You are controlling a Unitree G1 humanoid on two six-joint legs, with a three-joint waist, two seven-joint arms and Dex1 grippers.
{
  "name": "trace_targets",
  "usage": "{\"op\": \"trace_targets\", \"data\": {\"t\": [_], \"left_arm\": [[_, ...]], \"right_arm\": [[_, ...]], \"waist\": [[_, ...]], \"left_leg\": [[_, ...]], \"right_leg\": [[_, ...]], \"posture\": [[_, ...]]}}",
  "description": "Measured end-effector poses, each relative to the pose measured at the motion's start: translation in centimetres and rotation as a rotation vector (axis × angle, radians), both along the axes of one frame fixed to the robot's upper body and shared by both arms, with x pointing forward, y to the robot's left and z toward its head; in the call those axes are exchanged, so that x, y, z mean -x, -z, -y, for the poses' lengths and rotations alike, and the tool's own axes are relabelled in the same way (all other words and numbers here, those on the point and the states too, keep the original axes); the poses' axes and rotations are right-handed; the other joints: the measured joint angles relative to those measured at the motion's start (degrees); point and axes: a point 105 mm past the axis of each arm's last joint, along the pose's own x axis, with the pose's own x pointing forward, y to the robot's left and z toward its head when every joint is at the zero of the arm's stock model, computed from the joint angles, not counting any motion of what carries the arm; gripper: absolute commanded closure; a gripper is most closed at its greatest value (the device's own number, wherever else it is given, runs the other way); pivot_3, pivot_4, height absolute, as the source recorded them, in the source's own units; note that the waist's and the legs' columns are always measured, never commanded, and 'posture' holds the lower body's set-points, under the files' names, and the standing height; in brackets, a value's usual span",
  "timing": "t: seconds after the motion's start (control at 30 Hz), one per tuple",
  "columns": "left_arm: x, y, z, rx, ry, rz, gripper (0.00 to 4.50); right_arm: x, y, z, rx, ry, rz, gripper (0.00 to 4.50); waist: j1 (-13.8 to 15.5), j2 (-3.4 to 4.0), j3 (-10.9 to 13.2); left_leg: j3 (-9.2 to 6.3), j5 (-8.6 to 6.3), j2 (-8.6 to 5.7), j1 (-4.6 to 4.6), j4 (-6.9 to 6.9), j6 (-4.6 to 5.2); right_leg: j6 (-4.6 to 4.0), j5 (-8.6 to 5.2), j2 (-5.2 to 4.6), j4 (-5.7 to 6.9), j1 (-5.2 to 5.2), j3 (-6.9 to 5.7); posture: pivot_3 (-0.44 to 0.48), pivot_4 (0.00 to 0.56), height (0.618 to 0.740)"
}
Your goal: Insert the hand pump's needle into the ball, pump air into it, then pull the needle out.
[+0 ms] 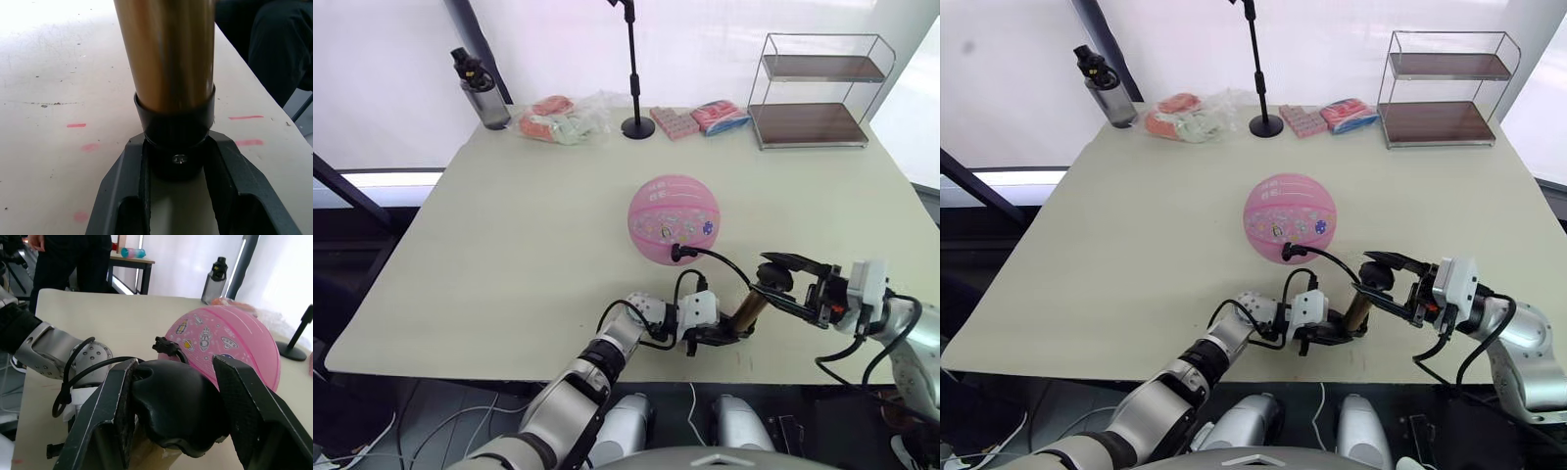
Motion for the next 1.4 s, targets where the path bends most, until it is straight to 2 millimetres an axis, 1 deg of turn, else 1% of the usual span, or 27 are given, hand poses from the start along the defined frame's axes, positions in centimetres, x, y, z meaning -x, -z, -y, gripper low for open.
{"op": "trace_targets", "data": {"t": [0.03, 0.07, 0.1, 0.2, 0.23, 0.33, 0.4, 0.43, 0.47, 0.5, 0.53, 0.6, 0.9, 1.0, 1.13, 1.17, 1.4], "left_arm": [[0.0, 0.0, 0.0, 0.000, 0.001, 0.000, 3.41], [0.0, -0.1, 0.1, 0.004, 0.003, 0.000, 3.41], [0.0, -0.1, 0.1, 0.005, 0.003, 0.001, 3.41], [0.0, -0.2, 0.1, 0.004, 0.006, 0.002, 3.41], [0.0, -0.2, 0.1, 0.005, 0.006, 0.004, 3.41], [-0.1, -0.2, 0.1, 0.004, 0.007, 0.004, 3.41], [0.0, -0.2, 0.1, 0.004, 0.007, 0.004, 3.41], [-0.1, -0.2, 0.1, 0.005, 0.007, 0.005, 3.41], [-0.1, -0.2, 0.1, 0.005, 0.007, 0.005, 3.41], [-0.1, -0.2, 0.1, 0.005, 0.007, 0.005, 3.41], [-0.1, -0.2, 0.1, 0.005, 0.007, 0.005, 3.41], [-0.1, -0.2, 0.1, 0.005, 0.007, 0.006, 3.41], [0.0, -0.3, 0.2, 0.005, 0.013, 0.011, 3.41], [0.0, -0.2, 0.1, 0.001, 0.014, 0.013, 3.41], [-0.1, -0.2, 0.0, -0.004, 0.013, 0.015, 3.41], [-0.1, -0.1, -0.1, -0.008, 0.012, 0.015, 3.41], [0.0, 0.1, -0.2, -0.017, 0.012, 0.016, 3.41]], "right_arm": [[0.0, -0.2, 0.0, -0.004, -0.001, 0.000, 2.40], [-0.1, -1.7, 0.2, -0.018, -0.016, 0.003, 2.40], [-0.2, -2.7, 0.5, -0.023, -0.023, 0.019, 2.40], [0.1, -5.0, 0.7, -0.040, -0.040, 0.049, 2.40], [0.0, -6.0, 0.9, -0.046, -0.042, 0.060, 2.40], [0.2, -7.7, 1.1, -0.062, -0.049, 0.083, 2.40], [0.3, -8.1, 1.3, -0.068, -0.049, 0.087, 2.40], [0.2, -8.7, 1.4, -0.071, -0.051, 0.087, 2.40], [0.3, -9.9, 1.7, -0.070, -0.055, 0.107, 2.40], [0.4, -10.5, 1.8, -0.069, -0.058, 0.123, 2.40], [0.4, -10.6, 1.8, -0.071, -0.059, 0.126, 2.40], [0.6, -11.6, 1.9, -0.071, -0.069, 0.134, 2.40], [0.6, -11.7, 1.5, -0.065, -0.074, 0.108, 2.40], [1.0, -11.4, 1.3, -0.083, -0.077, 0.109, 2.40], [1.5, -10.6, 1.4, -0.141, -0.060, 0.094, 2.40], [1.6, -10.1, 1.5, -0.170, -0.052, 0.085, 2.40], [2.0, -9.5, 1.1, -0.205, -0.039, 0.088, 2.40]], "waist": [[0.01, 0.01, 0.02], [0.03, 0.16, 0.17], [0.03, 0.21, 0.27], [0.09, 0.20, 0.32], [0.07, 0.22, 0.35], [0.07, 0.17, 0.38], [0.09, 0.18, 0.39], [0.06, 0.21, 0.42], [0.07, 0.23, 0.46], [0.07, 0.22, 0.46], [0.08, 0.22, 0.46], [0.07, 0.24, 0.47], [0.09, 0.26, 0.51], [0.08, 0.26, 0.49], [0.00, 0.26, 0.43], [-0.05, 0.16, 0.38], [-0.08, -0.05, 0.13]], "left_leg": [[0.00, 0.00, 0.00, -0.01, 0.00, 0.00], [0.01, 0.00, -0.02, -0.04, 0.01, 0.00], [0.03, 0.00, -0.04, -0.06, 0.01, 0.01], [-0.01, 0.00, -0.03, -0.07, 0.00, 0.01], [0.01, 0.00, -0.03, -0.09, 0.01, 0.01], [0.00, 0.00, -0.03, -0.09, 0.01, 0.01], [0.00, 0.00, -0.03, -0.10, 0.01, 0.01], [0.03, 0.00, -0.04, -0.10, 0.02, 0.01], [0.04, 0.00, -0.04, -0.11, 0.03, 0.01], [0.03, 0.00, -0.04, -0.10, 0.03, 0.01], [0.02, 0.00, -0.03, -0.10, 0.03, 0.01], [0.03, 0.00, -0.04, -0.11, 0.03, 0.02], [0.03, 0.00, -0.04, -0.19, 0.03, 0.01], [0.03, 0.00, -0.04, -0.17, 0.03, 0.01], [0.05, 0.00, -0.03, -0.10, 0.02, 0.02], [0.04, 0.00, 0.01, 0.01, 0.00, 0.01], [0.03, -0.01, 0.03, 0.11, -0.04, 0.01]], "right_leg": [[0.00, 0.00, 0.00, 0.00, -0.01, 0.00], [0.00, 0.00, -0.06, -0.02, -0.01, 0.00], [0.01, 0.00, -0.09, -0.02, -0.02, 0.00], [0.01, 0.00, -0.08, -0.02, -0.03, -0.03], [0.01, 0.00, -0.09, -0.02, -0.04, -0.02], [0.01, 0.00, -0.09, -0.02, -0.04, -0.03], [0.01, 0.00, -0.10, -0.02, -0.04, -0.03], [0.02, 0.01, -0.11, -0.02, -0.05, -0.02], [0.02, 0.01, -0.13, -0.02, -0.05, -0.03], [0.02, 0.01, -0.12, -0.02, -0.05, -0.04], [0.02, 0.01, -0.12, -0.02, -0.05, -0.04], [0.02, 0.01, -0.12, -0.02, -0.05, -0.03], [0.02, 0.01, -0.16, -0.02, -0.12, -0.04], [0.02, 0.01, -0.16, -0.02, -0.11, -0.05], [0.02, 0.01, -0.14, 0.00, -0.08, -0.02], [0.02, 0.00, -0.09, 0.00, 0.00, -0.02], [0.01, 0.00, -0.05, -0.01, 0.03, -0.02]], "posture": [[0.000, 0.150, 0.736], [0.000, 0.150, 0.736], [0.000, 0.150, 0.736], [0.000, 0.150, 0.736], [0.000, 0.150, 0.736], [0.000, 0.150, 0.736], [0.000, 0.150, 0.736], [0.000, 0.150, 0.736], [0.000, 0.150, 0.736], [0.000, 0.150, 0.736], [0.000, 0.150, 0.736], [0.000, 0.150, 0.736], [0.000, 0.150, 0.736], [0.000, 0.150, 0.736], [0.000, 0.150, 0.736], [0.000, 0.150, 0.736], [0.000, 0.150, 0.736]]}}
